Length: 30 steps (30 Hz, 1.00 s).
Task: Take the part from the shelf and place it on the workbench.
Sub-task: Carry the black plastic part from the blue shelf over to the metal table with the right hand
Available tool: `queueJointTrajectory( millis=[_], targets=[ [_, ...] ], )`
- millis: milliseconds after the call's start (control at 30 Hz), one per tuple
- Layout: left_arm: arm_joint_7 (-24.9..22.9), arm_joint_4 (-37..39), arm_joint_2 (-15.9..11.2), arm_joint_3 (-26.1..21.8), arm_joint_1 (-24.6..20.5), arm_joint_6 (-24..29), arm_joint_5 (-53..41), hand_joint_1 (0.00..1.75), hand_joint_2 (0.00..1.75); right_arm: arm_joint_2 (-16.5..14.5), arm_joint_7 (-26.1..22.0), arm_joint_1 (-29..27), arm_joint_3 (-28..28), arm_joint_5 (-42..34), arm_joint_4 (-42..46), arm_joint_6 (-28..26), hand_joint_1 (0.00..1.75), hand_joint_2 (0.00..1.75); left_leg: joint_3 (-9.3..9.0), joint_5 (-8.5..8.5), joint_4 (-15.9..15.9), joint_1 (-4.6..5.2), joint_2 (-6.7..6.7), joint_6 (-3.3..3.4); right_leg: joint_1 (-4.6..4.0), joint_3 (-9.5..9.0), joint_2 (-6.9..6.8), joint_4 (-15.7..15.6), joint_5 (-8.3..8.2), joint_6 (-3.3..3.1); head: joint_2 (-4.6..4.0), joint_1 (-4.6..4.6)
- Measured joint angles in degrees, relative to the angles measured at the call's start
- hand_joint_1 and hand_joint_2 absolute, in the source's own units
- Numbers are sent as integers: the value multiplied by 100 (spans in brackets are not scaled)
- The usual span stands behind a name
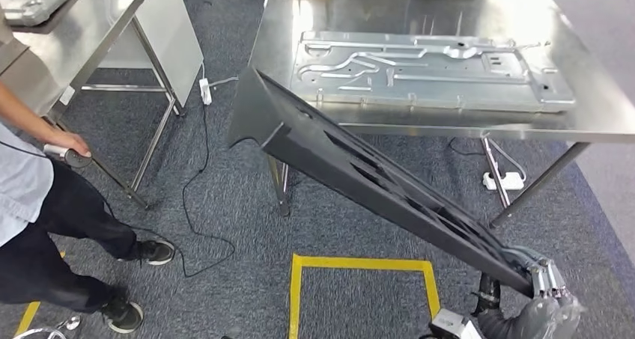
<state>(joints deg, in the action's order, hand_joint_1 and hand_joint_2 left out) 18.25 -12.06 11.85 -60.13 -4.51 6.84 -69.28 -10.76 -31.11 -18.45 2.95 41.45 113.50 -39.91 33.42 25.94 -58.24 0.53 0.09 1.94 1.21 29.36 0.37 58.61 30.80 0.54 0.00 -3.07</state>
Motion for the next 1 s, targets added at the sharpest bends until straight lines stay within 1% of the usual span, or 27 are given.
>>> queueJointTrajectory(
  millis=[33, 67, 100, 167, 200, 233, 267, 300, 333, 367, 400, 467, 500, 533, 567, 600, 633, 667, 700, 733, 767, 800, 833, 867, 900, 933, 1000],
  targets=[
    [0, 0, -1, 0, 4, 1, -3, 0, 175, 9, 5, 7, 1, 7, 3, -1, 175, 175, -58, -4, 66, -18, 0, 25, 0, -9, -5, 38, 31, 30, 0, -4],
    [0, 0, 0, 0, 5, 1, -4, 0, 175, 19, 10, 18, 1, 10, 7, -1, 175, 175, -122, -9, 134, -38, 4, 52, -4, 45, -9, 184, 106, 52, 0, -8],
    [0, 0, 1, 0, 2, 1, -6, 0, 175, 33, 16, 28, 1, 13, 9, -2, 175, 175, -181, -3, 181, -57, 7, 77, -2, 184, -13, 458, 222, 71, 0, -13],
    [1, 0, 4, 0, -8, -1, -10, 0, 175, 63, 33, 41, 1, 15, 4, -2, 175, 175, -252, 50, 202, -54, 10, 112, 5, 662, -14, 1212, 464, 99, 0, -16],
    [-1, 0, 5, 0, -9, -1, -13, 0, 175, 81, 43, 42, 3, 15, -1, -2, 175, 175, -289, 86, 199, -54, 8, 114, 11, 870, -15, 1475, 484, 114, 0, -17],
    [-3, 0, 6, 0, -6, -2, -18, 0, 175, 99, 51, 43, 4, 15, -5, -2, 175, 175, -336, 128, 195, -56, 6, 109, 16, 985, -16, 1542, 384, 127, 0, -16],
    [-6, 0, 7, 0, -1, -2, -25, 0, 175, 116, 55, 46, 6, 13, -9, -2, 175, 175, -394, 175, 186, -60, 3, 98, 21, 989, -19, 1392, 176, 134, 0, -17],
    [-9, 0, 9, 1, 4, -3, -31, 0, 175, 133, 58, 51, 8, 10, -10, -2, 175, 175, -457, 229, 174, -64, 0, 82, 25, 895, -23, 1066, -103, 138, 0, -17],
    [-11, 0, 10, 1, 9, -5, -38, 0, 175, 149, 62, 60, 8, 7, -11, -2, 175, 175, -509, 290, 160, -62, -2, 55, 25, 765, -30, 712, -328, 131, 0, -18],
    [-12, 0, 12, 2, 7, -7, -42, 0, 175, 163, 68, 70, 9, 3, -13, -2, 175, 175, -542, 349, 137, -52, -6, 24, 16, 643, -36, 404, -468, 115, 0, -20],
    [-14, 0, 13, 4, 1, -8, -45, 0, 175, 179, 73, 81, 10, -1, -14, -1, 175, 175, -556, 392, 121, -40, -9, -10, 10, 568, -39, 215, -524, 87, 0, -19],
    [-20, 0, 13, 6, -15, -8, -50, 0, 175, 205, 94, 100, 17, -4, -17, 0, 175, 175, -557, 434, 115, -21, -12, -66, -9, 539, -28, 132, -476, 17, 0, -13],
    [-22, 0, 12, 8, -24, -8, -52, 0, 175, 217, 104, 109, 23, -3, -18, 0, 175, 175, -566, 452, 119, -26, -9, -94, 1, 534, -21, 129, -466, -23, 0, -9],
    [-22, 0, 11, 10, -32, -8, -56, 0, 175, 228, 115, 121, 31, 0, -18, -1, 175, 175, -563, 490, 75, -33, -8, -121, 5, 512, -19, 115, -450, -62, 0, -7],
    [-22, 0, 11, 11, -39, -8, -59, 0, 175, 239, 120, 135, 37, 4, -17, -1, 175, 175, -521, 560, -45, -43, -8, -149, 13, 484, -23, 97, -434, -99, 0, -2],
    [-22, 0, 10, 13, -44, -8, -62, 0, 175, 246, 125, 153, 43, 10, -17, -2, 175, 175, -388, 687, -321, -56, -8, -177, 20, 450, -30, 81, -416, -136, 0, 4],
    [-22, 0, 10, 13, -42, -8, -66, 0, 175, 254, 129, 170, 47, 15, -17, -2, 175, 175, -173, 837, -710, -68, -9, -198, 14, 424, -36, 77, -391, -163, 0, 9],
    [-22, 0, 10, 13, -36, -8, -67, 0, 175, 261, 132, 180, 50, 19, -18, -2, 175, 175, 89, 984, -1140, -77, -9, -213, 9, 402, -41, 76, -366, -178, 0, 13],
    [-23, 0, 10, 13, -26, -8, -68, 0, 175, 268, 136, 187, 52, 21, -18, -2, 175, 175, 346, 1070, -1521, -84, -8, -225, 3, 374, -40, 76, -338, -187, 0, 12],
    [-24, 0, 10, 13, -15, -8, -68, 0, 175, 274, 139, 189, 54, 22, -19, -2, 175, 175, 509, 1032, -1698, -87, -7, -227, 0, 340, -36, 76, -309, -186, 0, 12],
    [-23, 0, 10, 14, -7, -9, -73, 0, 175, 279, 147, 191, 55, 25, -19, -2, 175, 175, 561, 872, -1644, -88, -7, -221, -1, 295, -28, 76, -277, -181, 0, 12],
    [-22, 0, 10, 14, -1, -11, -83, 0, 175, 283, 158, 195, 57, 28, -18, -2, 175, 175, 507, 611, -1377, -88, -7, -205, -2, 240, -20, 76, -242, -172, 0, 12],
    [-19, 0, 10, 15, 2, -14, -93, 0, 175, 290, 173, 205, 59, 32, -18, -2, 175, 175, 380, 316, -966, -86, -7, -177, -2, 193, -14, 75, -205, -158, 0, 11],
    [-15, 0, 10, 17, 0, -16, -104, 0, 175, 301, 192, 222, 62, 35, -19, -2, 175, 175, 245, 115, -573, -71, -8, -145, -11, 156, -10, 79, -164, -132, 0, 10],
    [-11, 0, 10, 19, -5, -18, -113, 0, 175, 316, 210, 240, 65, 36, -20, -2, 175, 175, 139, 4, -289, -56, -8, -112, -15, 136, -6, 78, -129, -100, 0, 10],
    [-8, 0, 10, 21, -13, -20, -116, 0, 175, 333, 228, 258, 68, 38, -22, -2, 175, 175, 80, -20, -132, -38, -9, -85, -15, 130, -3, 77, -102, -67, 0, 9],
    [-6, 0, 10, 25, -25, -23, -123, 0, 175, 363, 259, 280, 71, 40, -26, -2, 175, 175, 57, 30, -96, -15, -11, -54, -5, 121, 0, 64, -76, -14, 0, 10]
  ],
)
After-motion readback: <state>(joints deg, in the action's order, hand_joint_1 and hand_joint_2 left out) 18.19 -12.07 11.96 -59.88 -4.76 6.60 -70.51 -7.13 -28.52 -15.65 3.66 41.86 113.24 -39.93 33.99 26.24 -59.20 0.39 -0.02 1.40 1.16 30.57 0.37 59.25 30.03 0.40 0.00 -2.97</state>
